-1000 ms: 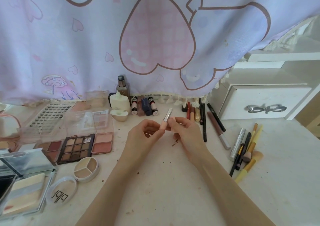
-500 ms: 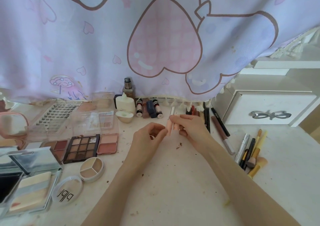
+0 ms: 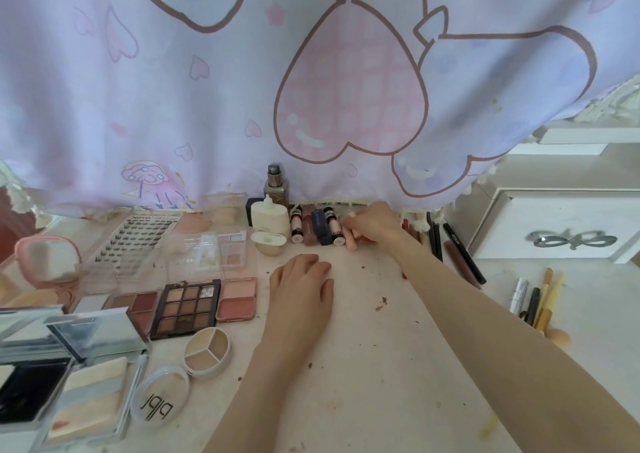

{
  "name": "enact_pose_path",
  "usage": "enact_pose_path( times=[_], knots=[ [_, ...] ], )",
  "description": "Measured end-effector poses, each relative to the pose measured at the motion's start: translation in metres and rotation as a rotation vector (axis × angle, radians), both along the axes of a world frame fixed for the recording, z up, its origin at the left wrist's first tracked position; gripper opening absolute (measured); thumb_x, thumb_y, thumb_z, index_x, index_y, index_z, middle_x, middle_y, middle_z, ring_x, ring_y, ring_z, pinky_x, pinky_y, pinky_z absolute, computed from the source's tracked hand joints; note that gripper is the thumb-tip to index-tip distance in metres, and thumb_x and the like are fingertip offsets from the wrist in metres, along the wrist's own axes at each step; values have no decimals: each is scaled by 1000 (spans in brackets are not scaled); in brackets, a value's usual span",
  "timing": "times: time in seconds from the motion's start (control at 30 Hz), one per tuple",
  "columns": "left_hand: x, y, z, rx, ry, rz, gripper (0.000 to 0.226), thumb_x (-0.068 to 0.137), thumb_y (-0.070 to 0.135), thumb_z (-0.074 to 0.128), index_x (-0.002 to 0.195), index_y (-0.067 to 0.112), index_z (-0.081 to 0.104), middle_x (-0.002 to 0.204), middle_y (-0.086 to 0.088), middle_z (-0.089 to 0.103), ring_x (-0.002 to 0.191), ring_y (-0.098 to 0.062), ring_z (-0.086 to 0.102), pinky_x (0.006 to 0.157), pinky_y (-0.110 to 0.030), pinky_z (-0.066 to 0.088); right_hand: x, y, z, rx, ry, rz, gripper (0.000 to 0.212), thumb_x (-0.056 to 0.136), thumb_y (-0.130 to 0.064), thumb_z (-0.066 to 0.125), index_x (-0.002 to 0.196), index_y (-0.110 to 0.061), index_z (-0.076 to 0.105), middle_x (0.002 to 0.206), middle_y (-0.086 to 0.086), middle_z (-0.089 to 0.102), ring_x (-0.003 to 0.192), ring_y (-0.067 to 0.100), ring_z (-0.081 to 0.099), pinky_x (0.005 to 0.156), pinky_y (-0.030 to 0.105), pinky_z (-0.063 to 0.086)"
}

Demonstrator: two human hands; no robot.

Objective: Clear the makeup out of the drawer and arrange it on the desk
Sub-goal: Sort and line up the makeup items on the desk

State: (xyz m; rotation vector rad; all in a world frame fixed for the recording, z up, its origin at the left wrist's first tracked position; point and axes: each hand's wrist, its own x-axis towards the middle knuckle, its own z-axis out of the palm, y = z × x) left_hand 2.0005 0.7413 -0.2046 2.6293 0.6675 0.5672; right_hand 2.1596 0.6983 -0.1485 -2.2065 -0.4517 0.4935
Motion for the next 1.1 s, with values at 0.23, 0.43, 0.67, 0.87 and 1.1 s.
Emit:
enact_pose_path(
  times=[0.23,0.43,0.67,0.87,1.1],
  knots=[
    [-1,0,0,16,-13,-2,35,96,26,40,130,25,49,137,8,40,131,-8,29,104,-23,9,-9,-17,0,54,-103,21,25,85,-4,58,101,13,65,105,28,65,81,28,61,92,42,48],
    [-1,1,-2,20,-23,-15,35,95,25,42,129,23,51,136,7,43,128,-10,34,104,-21,12,-25,-36,-1,-9,-200,141,33,96,-9,37,116,-1,62,124,13,60,118,28,52,91,28,39],
    [-4,1,-3,28,-19,-44,33,94,20,45,126,17,55,135,1,48,127,-17,40,107,-27,19,-30,-66,-5,-56,-290,262,40,99,-26,41,136,-15,47,137,3,51,126,18,47,104,27,32],
    [-4,1,-4,19,-19,-37,32,94,17,47,124,15,57,134,-3,49,125,-21,42,107,-31,23,-22,-123,-2,-107,-535,29,20,93,-15,51,96,-10,70,94,4,69,83,17,58,73,20,38],
    [-3,2,-3,32,3,-35,34,95,19,45,127,16,55,136,-2,47,127,-19,41,108,-31,23,-16,-158,-7,-483,-435,-121,31,89,-28,59,108,-4,54,105,14,59,99,31,56,76,35,45]
  ],
)
